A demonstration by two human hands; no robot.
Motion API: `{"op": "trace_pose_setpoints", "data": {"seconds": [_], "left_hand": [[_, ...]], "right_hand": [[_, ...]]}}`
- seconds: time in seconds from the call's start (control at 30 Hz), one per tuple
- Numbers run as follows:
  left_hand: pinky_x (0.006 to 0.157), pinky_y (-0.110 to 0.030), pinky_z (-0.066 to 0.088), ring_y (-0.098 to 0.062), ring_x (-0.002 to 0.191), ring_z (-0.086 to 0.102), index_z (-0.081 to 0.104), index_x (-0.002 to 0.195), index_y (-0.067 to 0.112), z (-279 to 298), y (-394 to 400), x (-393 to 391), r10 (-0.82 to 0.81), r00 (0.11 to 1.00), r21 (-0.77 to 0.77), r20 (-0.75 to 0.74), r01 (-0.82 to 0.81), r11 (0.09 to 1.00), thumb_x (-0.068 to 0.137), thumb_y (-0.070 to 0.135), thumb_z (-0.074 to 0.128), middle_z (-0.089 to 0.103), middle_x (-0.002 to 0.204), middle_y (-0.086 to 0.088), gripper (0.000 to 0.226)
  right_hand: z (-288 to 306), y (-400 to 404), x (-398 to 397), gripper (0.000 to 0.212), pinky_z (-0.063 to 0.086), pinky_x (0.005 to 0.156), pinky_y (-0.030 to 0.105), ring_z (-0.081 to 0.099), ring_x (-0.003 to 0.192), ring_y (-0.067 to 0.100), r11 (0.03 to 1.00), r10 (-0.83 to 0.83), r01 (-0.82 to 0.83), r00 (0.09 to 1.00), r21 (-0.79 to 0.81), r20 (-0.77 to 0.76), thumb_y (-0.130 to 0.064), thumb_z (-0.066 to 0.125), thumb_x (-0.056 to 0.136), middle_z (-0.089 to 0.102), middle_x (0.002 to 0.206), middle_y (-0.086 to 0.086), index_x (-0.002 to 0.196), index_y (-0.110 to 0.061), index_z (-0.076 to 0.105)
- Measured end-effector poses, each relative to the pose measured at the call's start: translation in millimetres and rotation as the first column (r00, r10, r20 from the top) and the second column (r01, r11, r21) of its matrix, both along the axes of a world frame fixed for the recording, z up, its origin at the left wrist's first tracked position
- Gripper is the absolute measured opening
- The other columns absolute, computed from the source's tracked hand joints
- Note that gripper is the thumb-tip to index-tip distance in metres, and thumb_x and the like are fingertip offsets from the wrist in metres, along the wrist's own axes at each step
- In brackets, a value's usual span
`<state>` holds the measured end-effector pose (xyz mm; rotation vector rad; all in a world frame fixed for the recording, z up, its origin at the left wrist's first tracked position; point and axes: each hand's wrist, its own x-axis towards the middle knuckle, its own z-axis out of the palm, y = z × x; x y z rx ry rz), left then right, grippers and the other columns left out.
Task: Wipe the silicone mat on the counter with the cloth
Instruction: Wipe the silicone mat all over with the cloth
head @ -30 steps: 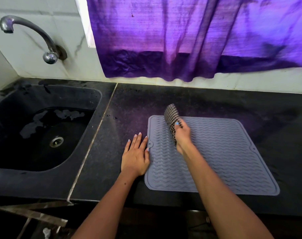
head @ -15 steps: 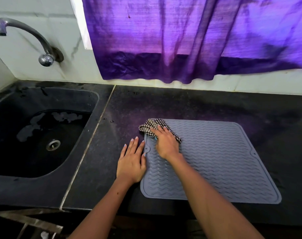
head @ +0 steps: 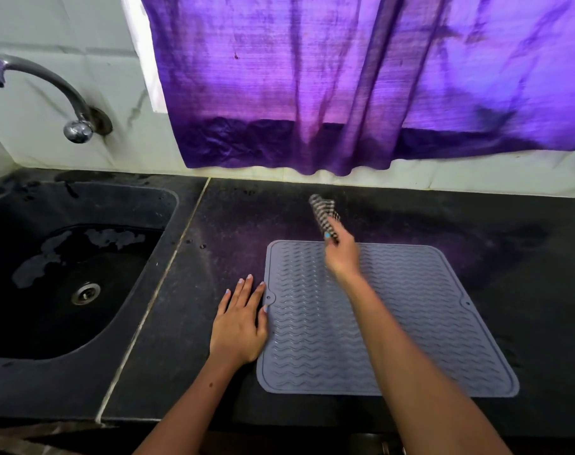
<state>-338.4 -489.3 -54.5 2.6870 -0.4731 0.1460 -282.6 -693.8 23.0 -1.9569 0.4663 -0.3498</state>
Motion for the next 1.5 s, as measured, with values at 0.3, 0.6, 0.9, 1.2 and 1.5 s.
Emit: {"op": "trace_pose_setpoints", "data": {"seconds": [0.3, 0.6, 0.9, 1.2, 1.5], "left_hand": [[0.117, -0.033, 0.003, -0.012, 0.144, 0.010, 0.030, 0.145, 0.023, -2.6, 1.2, 0.7, -0.001, 1.000, 0.006, 0.008, 0.001, 1.000, 0.086, 0.049, 0.006, 0.018, 0.155, 0.000, 0.069], [0.116, -0.029, -0.001, -0.009, 0.143, 0.008, 0.028, 0.145, 0.024, -2.9, 2.3, 1.0, -0.003, 1.000, 0.025, 0.004, 0.003, 1.000, 0.086, 0.050, 0.005, 0.017, 0.156, 0.002, 0.068], [0.116, -0.029, 0.004, -0.008, 0.142, 0.013, 0.033, 0.143, 0.024, -2.0, 2.3, -0.3, 0.013, 1.000, 0.017, 0.013, -0.013, 1.000, 0.088, 0.050, 0.011, 0.022, 0.154, 0.003, 0.065], [0.116, -0.030, 0.007, -0.008, 0.141, 0.017, 0.036, 0.143, 0.025, -4.5, 1.4, 0.7, 0.021, 0.999, 0.031, 0.034, -0.022, 0.999, 0.088, 0.051, 0.014, 0.025, 0.153, 0.004, 0.064], [0.115, -0.029, 0.008, -0.007, 0.140, 0.019, 0.038, 0.141, 0.026, -4.2, 2.4, 1.4, 0.025, 0.999, 0.032, 0.041, -0.026, 0.999, 0.087, 0.051, 0.017, 0.028, 0.152, 0.003, 0.064]], "right_hand": [[-48.3, 10.2, -19.4, 0.070, 0.016, 0.118, 0.031, 0.020, 0.143, 0.021, 0.673, 0.241, -0.403, 0.912, -0.621, -0.331, 0.001, 0.047, 0.087, 0.018, 0.156, 0.002, 0.146, -0.030, 0.024], [-26.4, -1.5, -11.7, 0.047, 0.046, 0.079, 0.026, 0.055, 0.097, 0.017, 0.988, 0.144, -0.133, 0.976, 0.078, -0.162, -0.001, 0.043, 0.093, 0.055, 0.131, 0.002, 0.133, -0.025, 0.049], [-6.6, -49.1, -30.9, 0.059, 0.030, 0.110, 0.030, 0.038, 0.134, 0.024, 0.950, 0.011, -0.017, 1.000, -0.312, -0.023, 0.005, 0.044, 0.091, 0.034, 0.150, 0.001, 0.141, -0.026, 0.038], [-46.6, -58.0, -39.9, 0.073, 0.006, 0.118, 0.026, 0.013, 0.145, 0.017, 0.654, 0.241, -0.433, 0.897, -0.621, -0.371, 0.003, 0.045, 0.087, 0.012, 0.158, 0.003, 0.148, -0.026, 0.018], [-10.5, -78.5, -24.2, 0.040, 0.041, 0.083, 0.023, 0.053, 0.105, 0.017, 0.848, -0.097, 0.111, 0.994, 0.518, -0.054, -0.003, 0.042, 0.096, 0.054, 0.133, 0.010, 0.134, -0.014, 0.047]]}}
